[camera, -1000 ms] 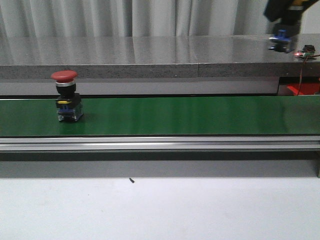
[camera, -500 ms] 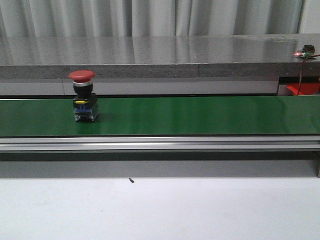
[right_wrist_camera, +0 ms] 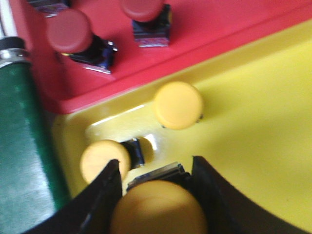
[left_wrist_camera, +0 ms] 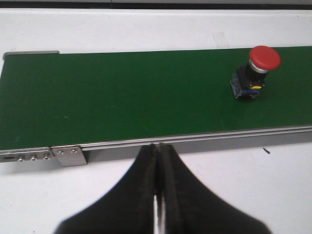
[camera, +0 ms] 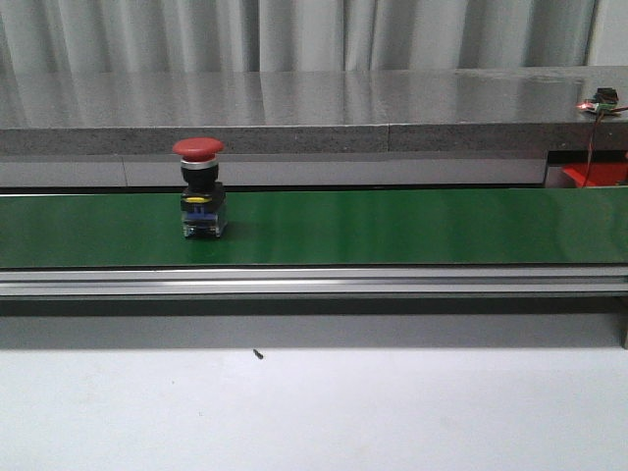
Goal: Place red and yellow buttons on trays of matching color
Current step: 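Lower the yellow button into the yellow tray and open the right gripper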
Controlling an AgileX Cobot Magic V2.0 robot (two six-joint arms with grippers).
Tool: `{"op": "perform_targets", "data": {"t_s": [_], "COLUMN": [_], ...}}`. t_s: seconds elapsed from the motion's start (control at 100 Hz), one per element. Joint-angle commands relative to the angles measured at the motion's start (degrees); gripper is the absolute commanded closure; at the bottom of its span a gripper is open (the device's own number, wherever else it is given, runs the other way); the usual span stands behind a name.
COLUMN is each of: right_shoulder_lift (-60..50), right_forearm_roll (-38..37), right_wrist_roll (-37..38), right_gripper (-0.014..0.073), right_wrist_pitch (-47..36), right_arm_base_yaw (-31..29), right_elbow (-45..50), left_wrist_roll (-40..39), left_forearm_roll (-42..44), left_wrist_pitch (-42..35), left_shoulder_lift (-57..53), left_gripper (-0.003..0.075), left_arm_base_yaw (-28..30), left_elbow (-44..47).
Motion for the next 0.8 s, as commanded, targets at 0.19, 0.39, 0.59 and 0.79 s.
{"op": "perform_targets", "data": {"t_s": [0.19,0.39,0.59,0.79], "right_shoulder_lift": [-2.2,1.0,4.1,4.7], "right_forearm_roll": [1.0,1.0,1.0,0.8], "right_wrist_roll": [0.4,0.4,0.4,-0.5], "right_gripper": [0.0496,0.0496,0.0494,0.0469], "right_wrist_pitch": [-12.6,-17.9,-18.2,-19.2], "right_arm_base_yaw": [-2.1,-2.1,-2.1,-2.1], "right_elbow": [7.2,10.1,10.1,10.1], "left_wrist_roll": [0.0,0.0,0.0,0.0], "left_forearm_roll": [-1.4,-1.4,-1.4,-1.4], "left_wrist_pitch": [-3.8,-3.9,-4.1,-4.2], "left_shoulder_lift": [-0.3,-0.3,-0.3,-0.3], "left_gripper": [0.074,0.074,0.074,0.074], "left_arm_base_yaw": [-0.4,-0.4,-0.4,-0.4], "left_elbow": [-1.5,-1.5,-1.5,-1.5]}}
